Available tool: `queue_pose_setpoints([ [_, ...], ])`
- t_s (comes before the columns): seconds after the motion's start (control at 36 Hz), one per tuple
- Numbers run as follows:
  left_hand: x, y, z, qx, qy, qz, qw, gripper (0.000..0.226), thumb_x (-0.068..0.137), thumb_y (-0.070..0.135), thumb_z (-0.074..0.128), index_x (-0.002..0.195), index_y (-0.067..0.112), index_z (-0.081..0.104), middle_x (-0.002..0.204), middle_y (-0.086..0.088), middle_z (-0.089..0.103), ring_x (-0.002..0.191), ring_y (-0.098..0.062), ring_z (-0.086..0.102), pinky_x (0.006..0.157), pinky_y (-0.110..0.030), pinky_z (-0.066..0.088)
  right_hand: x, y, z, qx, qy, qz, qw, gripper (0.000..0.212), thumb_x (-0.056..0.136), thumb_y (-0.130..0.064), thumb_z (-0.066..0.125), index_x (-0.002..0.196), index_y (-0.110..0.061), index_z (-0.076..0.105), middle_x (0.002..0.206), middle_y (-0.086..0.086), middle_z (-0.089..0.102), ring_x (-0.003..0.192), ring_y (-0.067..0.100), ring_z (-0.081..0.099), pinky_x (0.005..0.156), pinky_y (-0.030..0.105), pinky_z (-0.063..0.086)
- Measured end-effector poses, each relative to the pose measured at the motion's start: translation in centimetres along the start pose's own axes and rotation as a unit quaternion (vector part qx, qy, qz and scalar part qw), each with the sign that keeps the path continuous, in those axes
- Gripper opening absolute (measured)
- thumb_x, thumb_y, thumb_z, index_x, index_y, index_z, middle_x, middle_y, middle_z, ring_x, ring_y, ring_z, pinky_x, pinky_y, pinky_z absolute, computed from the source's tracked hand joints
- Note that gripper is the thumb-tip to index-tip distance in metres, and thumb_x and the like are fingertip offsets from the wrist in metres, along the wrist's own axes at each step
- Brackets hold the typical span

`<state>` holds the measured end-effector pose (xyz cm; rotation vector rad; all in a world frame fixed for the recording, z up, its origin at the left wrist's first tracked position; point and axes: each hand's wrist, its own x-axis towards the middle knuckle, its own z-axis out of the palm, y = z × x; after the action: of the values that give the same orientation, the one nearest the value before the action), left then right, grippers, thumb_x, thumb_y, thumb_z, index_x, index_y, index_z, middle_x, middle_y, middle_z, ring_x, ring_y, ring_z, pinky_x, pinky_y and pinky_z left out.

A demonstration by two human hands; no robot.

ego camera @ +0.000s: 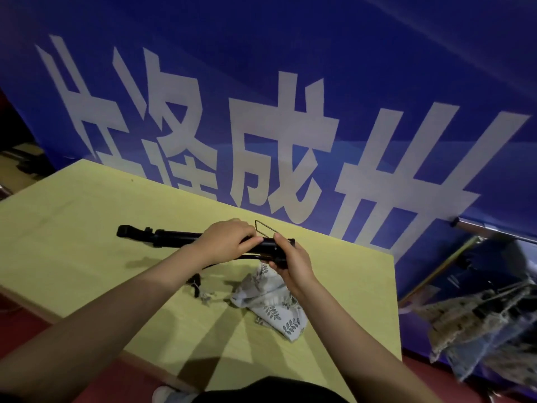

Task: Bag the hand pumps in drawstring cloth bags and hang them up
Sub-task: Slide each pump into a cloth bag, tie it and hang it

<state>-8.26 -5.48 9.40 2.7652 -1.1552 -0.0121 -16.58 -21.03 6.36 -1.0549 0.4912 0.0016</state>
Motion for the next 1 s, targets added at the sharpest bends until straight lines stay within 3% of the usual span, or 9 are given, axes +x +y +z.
queue_pose_setpoints([
  [0.08, -0.3, -1.1, 0.9, -0.018, 0.084, 0.010, 0.996, 0.028, 0.099, 0.037, 0.044, 0.115, 0.021, 0.060, 0.110, 0.006, 0.057, 0.106, -0.013, 0.049, 0.084, -0.029, 0.043, 0.3, 0.7, 0.4, 0.034, 0.030, 0.019, 0.999, 0.029, 0.090, -0.023, 0.066, 0.108, -0.002, 0.058, 0.095, 0.015, 0.066, 0.071, 0.024, 0.069, 0.056, 0.023, 0.054],
  [0.19, -2.5, -1.3, 1.5, -0.030, 0.167, 0.053, 0.984, 0.028, 0.095, 0.035, 0.038, 0.095, 0.019, 0.060, 0.087, 0.008, 0.057, 0.078, -0.011, 0.053, 0.058, -0.023, 0.035, 1.2, 0.9, 0.2, 0.128, 0.041, 0.056, 0.989, 0.026, 0.094, -0.022, 0.062, 0.107, -0.001, 0.057, 0.100, 0.017, 0.065, 0.078, 0.028, 0.068, 0.048, 0.018, 0.051],
  [0.31, -4.7, -0.5, 3.0, -0.252, 0.059, -0.104, 0.960, 0.041, 0.096, 0.049, 0.042, 0.080, 0.018, 0.064, 0.070, 0.004, 0.063, 0.056, -0.004, 0.053, 0.049, -0.020, 0.035, 1.4, -0.1, 0.4, 0.222, 0.008, 0.105, 0.969, 0.022, 0.095, -0.022, 0.060, 0.105, -0.002, 0.057, 0.106, 0.020, 0.062, 0.086, 0.027, 0.066, 0.049, 0.016, 0.054],
  [0.39, -4.2, -0.9, 3.7, -0.557, -0.049, -0.270, 0.784, 0.051, 0.094, 0.061, 0.034, 0.113, 0.023, 0.060, 0.098, 0.000, 0.073, 0.085, -0.010, 0.070, 0.067, -0.024, 0.052, 1.6, -0.6, 0.6, 0.258, -0.010, 0.133, 0.957, 0.023, 0.094, -0.023, 0.061, 0.100, -0.001, 0.059, 0.113, 0.023, 0.060, 0.077, 0.026, 0.070, 0.050, 0.018, 0.055],
  [0.5, -2.1, -1.9, 2.6, -0.779, 0.084, -0.285, 0.552, 0.081, 0.080, 0.076, 0.032, 0.131, 0.014, 0.042, 0.120, -0.009, 0.065, 0.112, -0.027, 0.063, 0.096, -0.042, 0.049, 1.6, -0.2, 0.9, 0.256, -0.034, 0.152, 0.954, 0.031, 0.093, -0.026, 0.062, 0.109, 0.000, 0.058, 0.112, 0.023, 0.060, 0.066, 0.024, 0.071, 0.050, 0.020, 0.056],
  [0.67, -0.2, -0.8, -0.2, -0.854, 0.244, -0.236, 0.395, 0.041, 0.096, 0.054, 0.043, 0.121, 0.022, 0.047, 0.116, -0.011, 0.063, 0.112, -0.027, 0.061, 0.099, -0.042, 0.047, 0.9, 0.4, 1.0, 0.157, -0.094, 0.110, 0.977, 0.026, 0.094, -0.023, 0.060, 0.108, -0.001, 0.062, 0.106, 0.018, 0.066, 0.090, 0.027, 0.068, 0.066, 0.025, 0.059],
  [0.75, 0.4, -1.0, 0.1, -0.836, 0.284, -0.275, 0.381, 0.036, 0.096, 0.043, 0.052, 0.114, 0.012, 0.050, 0.093, -0.007, 0.060, 0.084, -0.023, 0.066, 0.082, -0.038, 0.054, 0.7, 0.7, 1.2, 0.011, -0.121, 0.050, 0.991, 0.045, 0.084, -0.030, 0.071, 0.108, 0.006, 0.058, 0.089, 0.013, 0.065, 0.076, 0.021, 0.065, 0.066, 0.029, 0.055],
  [0.81, 0.6, -1.1, 0.1, -0.808, 0.305, -0.307, 0.401, 0.030, 0.097, 0.038, 0.054, 0.106, 0.010, 0.050, 0.079, -0.005, 0.056, 0.066, -0.020, 0.061, 0.070, -0.035, 0.054, 0.6, 1.1, 0.9, -0.102, -0.120, 0.023, 0.987, 0.035, 0.083, -0.030, 0.073, 0.095, -0.003, 0.054, 0.078, 0.007, 0.065, 0.074, 0.020, 0.063, 0.066, 0.029, 0.052],
  [1.0, -0.3, -2.3, 0.5, -0.704, 0.259, -0.318, 0.579, 0.032, 0.099, 0.044, 0.046, 0.098, 0.013, 0.052, 0.068, -0.003, 0.053, 0.049, -0.017, 0.051, 0.050, -0.029, 0.046, 1.5, 0.2, -0.3, -0.146, -0.042, -0.003, 0.988, 0.031, 0.094, -0.040, 0.057, 0.097, -0.009, 0.057, 0.084, 0.007, 0.063, 0.085, 0.019, 0.065, 0.084, 0.040, 0.054],
])
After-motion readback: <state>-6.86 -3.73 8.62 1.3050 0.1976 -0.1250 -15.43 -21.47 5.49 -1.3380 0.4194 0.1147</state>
